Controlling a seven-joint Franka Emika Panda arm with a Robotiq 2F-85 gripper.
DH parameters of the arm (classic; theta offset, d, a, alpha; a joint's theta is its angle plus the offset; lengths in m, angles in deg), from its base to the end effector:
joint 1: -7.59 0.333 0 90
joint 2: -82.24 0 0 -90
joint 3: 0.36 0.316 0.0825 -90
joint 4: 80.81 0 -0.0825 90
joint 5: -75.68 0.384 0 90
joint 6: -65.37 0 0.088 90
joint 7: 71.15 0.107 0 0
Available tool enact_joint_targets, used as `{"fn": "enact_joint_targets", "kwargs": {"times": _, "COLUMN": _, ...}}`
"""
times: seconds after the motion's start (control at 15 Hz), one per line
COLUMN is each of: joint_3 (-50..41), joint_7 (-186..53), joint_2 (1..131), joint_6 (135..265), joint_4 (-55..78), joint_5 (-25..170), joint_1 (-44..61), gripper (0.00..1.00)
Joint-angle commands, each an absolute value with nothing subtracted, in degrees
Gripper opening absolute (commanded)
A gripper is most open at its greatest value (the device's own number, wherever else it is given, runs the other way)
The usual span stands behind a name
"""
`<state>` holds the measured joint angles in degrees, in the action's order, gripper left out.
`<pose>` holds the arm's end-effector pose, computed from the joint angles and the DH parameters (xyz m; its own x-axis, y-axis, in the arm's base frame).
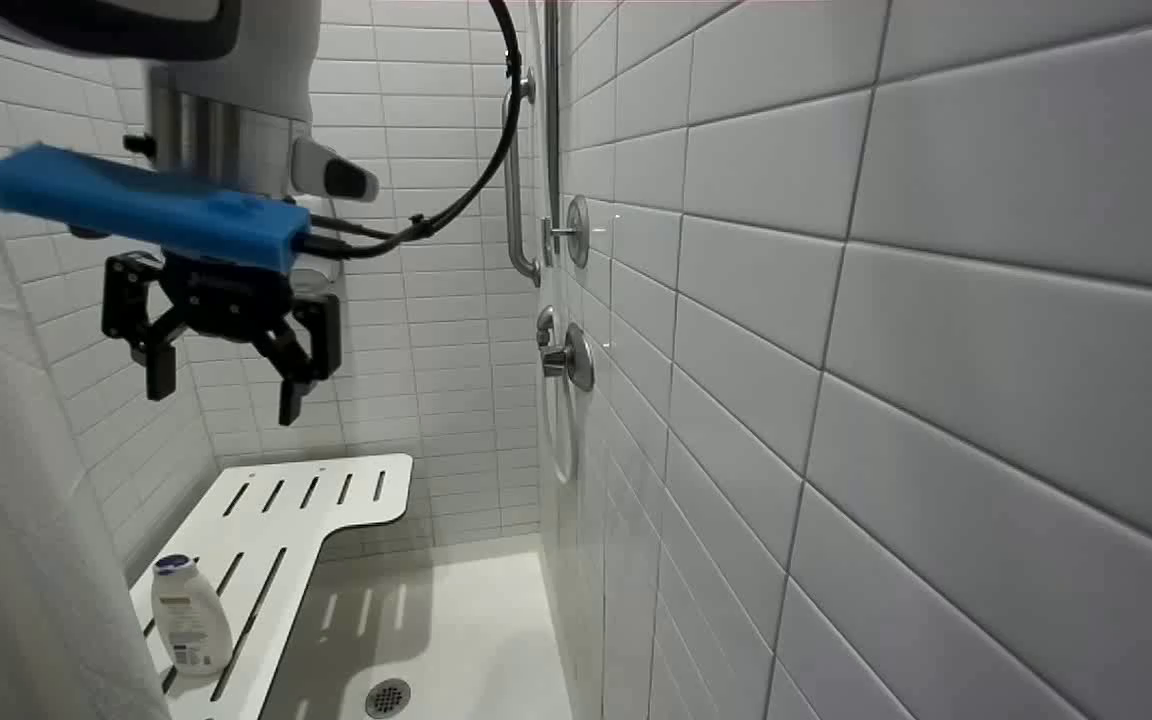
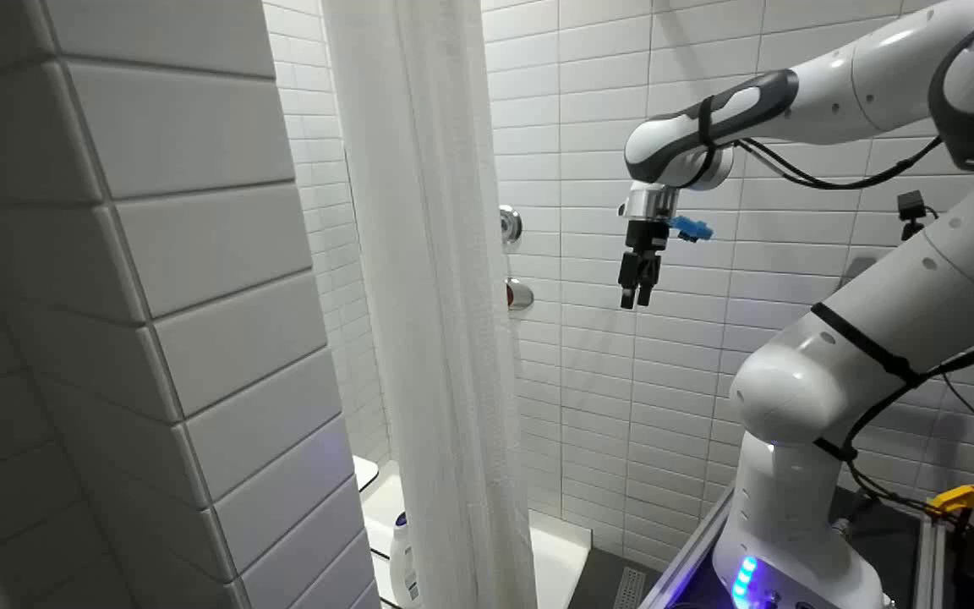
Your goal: Close the curtain railing
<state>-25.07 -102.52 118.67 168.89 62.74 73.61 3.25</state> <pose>0.3094 -0.1837 0.4686 0.9902 0.1377 0.0245 0.1395 -0.9614 -0.2370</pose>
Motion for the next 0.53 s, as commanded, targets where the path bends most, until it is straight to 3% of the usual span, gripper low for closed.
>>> {"fn": "enact_joint_targets", "kwargs": {"times": 0.0, "joint_3": -23.9, "joint_7": -103.2, "joint_2": 118.3, "joint_6": 168.8, "joint_4": 62.7, "joint_5": 74.4, "joint_1": 1.9, "gripper": 1.00}}
{"fn": "enact_joint_targets", "kwargs": {"times": 0.47, "joint_3": -20.3, "joint_7": -114.2, "joint_2": 118.8, "joint_6": 174.5, "joint_4": 60.5, "joint_5": 82.5, "joint_1": 9.3, "gripper": 1.00}}
